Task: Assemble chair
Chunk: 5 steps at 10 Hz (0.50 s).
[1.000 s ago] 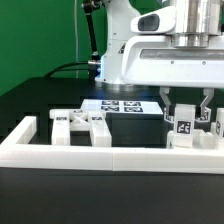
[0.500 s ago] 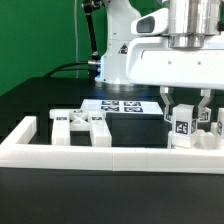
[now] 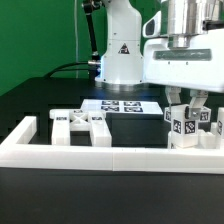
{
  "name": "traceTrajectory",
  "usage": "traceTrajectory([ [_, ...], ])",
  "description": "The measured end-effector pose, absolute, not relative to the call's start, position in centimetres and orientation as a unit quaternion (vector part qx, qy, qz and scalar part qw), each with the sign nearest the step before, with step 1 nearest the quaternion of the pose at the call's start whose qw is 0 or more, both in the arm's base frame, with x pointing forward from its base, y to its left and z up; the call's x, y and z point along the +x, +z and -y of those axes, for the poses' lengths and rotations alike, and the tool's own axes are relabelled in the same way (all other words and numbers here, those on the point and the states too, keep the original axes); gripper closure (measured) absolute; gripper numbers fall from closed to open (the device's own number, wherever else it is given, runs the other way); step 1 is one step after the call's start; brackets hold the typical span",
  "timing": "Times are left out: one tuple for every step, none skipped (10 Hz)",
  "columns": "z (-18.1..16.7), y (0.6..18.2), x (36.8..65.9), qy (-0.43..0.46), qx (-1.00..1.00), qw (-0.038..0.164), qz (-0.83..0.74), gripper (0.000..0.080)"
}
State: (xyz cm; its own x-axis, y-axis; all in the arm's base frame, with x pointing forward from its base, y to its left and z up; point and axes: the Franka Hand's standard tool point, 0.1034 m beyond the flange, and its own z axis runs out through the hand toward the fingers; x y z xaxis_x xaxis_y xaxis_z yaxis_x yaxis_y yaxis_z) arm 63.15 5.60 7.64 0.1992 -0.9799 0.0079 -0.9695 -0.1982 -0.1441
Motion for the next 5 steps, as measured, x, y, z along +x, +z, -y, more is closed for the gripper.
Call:
traceTrajectory([
  [-5.70,7.64,63.14,-0.046,-0.756,0.053,-0.651,0.0509],
  [-5.65,7.66,63.14,-0.042,-0.723,0.055,-0.687,0.0509],
  [-5.62,7.65,63.14,-0.040,-0.700,0.058,-0.710,0.0509],
  [-5.65,7.65,63.13,-0.039,-0.693,0.058,-0.718,0.0509],
  [-5.64,7.65,63.14,-0.039,-0.686,0.058,-0.724,0.0509],
])
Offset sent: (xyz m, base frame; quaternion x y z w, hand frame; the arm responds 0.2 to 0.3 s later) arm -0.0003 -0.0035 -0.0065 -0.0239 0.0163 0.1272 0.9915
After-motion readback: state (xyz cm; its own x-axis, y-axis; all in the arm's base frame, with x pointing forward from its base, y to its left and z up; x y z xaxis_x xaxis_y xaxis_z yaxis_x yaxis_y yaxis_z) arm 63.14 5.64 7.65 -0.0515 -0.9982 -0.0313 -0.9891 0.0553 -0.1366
